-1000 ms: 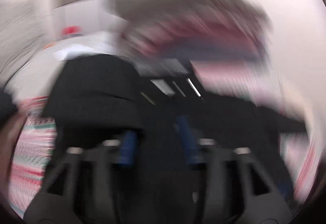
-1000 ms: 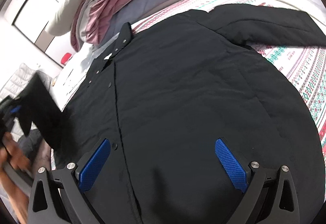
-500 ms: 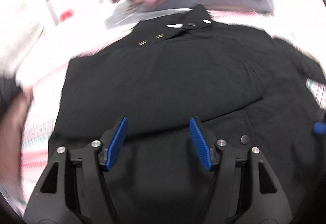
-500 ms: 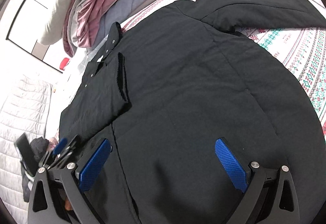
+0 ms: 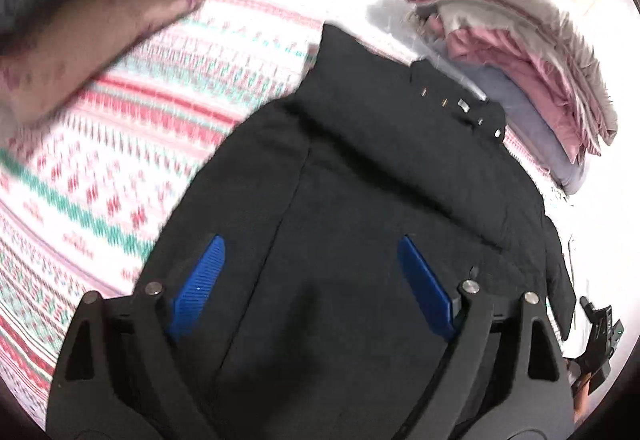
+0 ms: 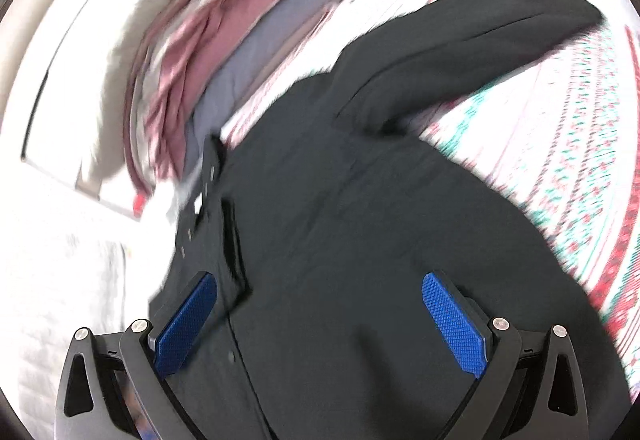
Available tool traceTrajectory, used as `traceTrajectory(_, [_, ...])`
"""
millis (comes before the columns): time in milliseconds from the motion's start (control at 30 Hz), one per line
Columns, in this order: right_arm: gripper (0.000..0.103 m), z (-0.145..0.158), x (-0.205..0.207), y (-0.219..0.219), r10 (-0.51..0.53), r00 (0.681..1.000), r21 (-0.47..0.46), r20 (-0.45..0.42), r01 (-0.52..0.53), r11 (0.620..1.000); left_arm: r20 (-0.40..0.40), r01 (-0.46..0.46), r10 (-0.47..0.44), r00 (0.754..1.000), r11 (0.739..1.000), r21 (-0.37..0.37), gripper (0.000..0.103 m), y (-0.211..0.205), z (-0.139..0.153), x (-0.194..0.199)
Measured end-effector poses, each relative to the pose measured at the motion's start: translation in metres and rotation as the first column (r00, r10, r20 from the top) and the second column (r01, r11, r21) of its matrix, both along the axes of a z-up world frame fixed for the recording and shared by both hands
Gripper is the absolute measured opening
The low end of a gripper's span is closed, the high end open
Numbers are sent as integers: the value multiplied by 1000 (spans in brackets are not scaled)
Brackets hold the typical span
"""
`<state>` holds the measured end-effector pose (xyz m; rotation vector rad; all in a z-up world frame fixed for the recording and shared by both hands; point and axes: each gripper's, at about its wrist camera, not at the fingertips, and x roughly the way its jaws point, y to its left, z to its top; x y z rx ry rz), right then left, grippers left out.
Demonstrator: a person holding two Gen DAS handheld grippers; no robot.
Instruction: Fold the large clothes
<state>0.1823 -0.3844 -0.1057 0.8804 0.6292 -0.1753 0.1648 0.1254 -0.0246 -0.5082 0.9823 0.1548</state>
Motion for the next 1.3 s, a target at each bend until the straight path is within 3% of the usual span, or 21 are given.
traceTrajectory(133, [103, -8, -19, -47, -84, 995, 91, 56, 79, 993, -74, -41, 44, 996, 998, 47, 89, 6, -22, 13])
traceTrajectory(233, [103, -3, -40, -81, -176, 979, 56, 105, 171, 984, -105, -11, 14, 994, 999, 30, 89, 10, -30, 18])
traceTrajectory(300, [103, -1, -50, -105, -233, 966, 39, 114, 230, 973, -110, -13, 21, 994, 998, 66, 89, 11, -31, 18])
traceTrajectory(400, [103, -15, -58, -160, -293, 948, 157, 128, 272, 949, -134, 23, -11, 991, 996, 92, 89, 7, -35, 24])
traceTrajectory(467, [103, -34, -61, -208, -365, 925, 277, 105, 325, 904, -141, 29, -16, 990, 995, 91, 89, 7, -36, 26])
traceTrajectory(500, [103, -38, -61, -223, -391, 917, 292, 86, 352, 889, -141, 24, -10, 990, 995, 99, 89, 8, -36, 26])
traceTrajectory(567, [103, -34, -58, -255, -437, 894, 274, 100, 398, 876, -135, 13, 4, 991, 992, 127, 89, 9, -34, 27])
traceTrajectory(667, [103, -24, -31, -279, -445, 893, 210, 63, 424, 881, -134, 3, 13, 991, 993, 117, 89, 14, -34, 27])
traceTrajectory(833, [103, -22, -3, -299, -495, 869, 226, 17, 479, 848, -110, -20, 34, 993, 992, 124, 89, 20, -31, 26])
traceTrajectory(867, [95, -20, 3, -303, -489, 872, 225, 14, 474, 851, -101, -28, 42, 994, 990, 135, 89, 22, -29, 26])
traceTrajectory(900, [66, -19, 8, -301, -484, 875, 223, 3, 471, 854, -92, -39, 53, 994, 989, 146, 88, 24, -27, 25])
traceTrajectory(933, [45, -23, 6, -307, -476, 879, 235, -33, 470, 851, -87, -47, 61, 994, 987, 151, 88, 26, -27, 24])
traceTrajectory(967, [10, -25, 9, -310, -471, 880, 275, -63, 469, 839, -78, -60, 72, 994, 986, 156, 85, 29, -25, 24])
traceTrajectory(1033, [10, -13, 9, -307, -478, 878, 280, -41, 469, 838, -70, -70, 82, 994, 985, 155, 81, 34, -23, 23])
traceTrajectory(1167, [10, 70, 26, -257, -396, 913, -32, 101, 400, 916, -45, -105, 112, 993, 985, 133, 79, 45, -18, 21])
traceTrajectory(1300, [10, 143, 45, -163, -214, 949, -280, 232, 276, 920, -32, -126, 129, 991, 988, 92, 79, 53, -14, 19])
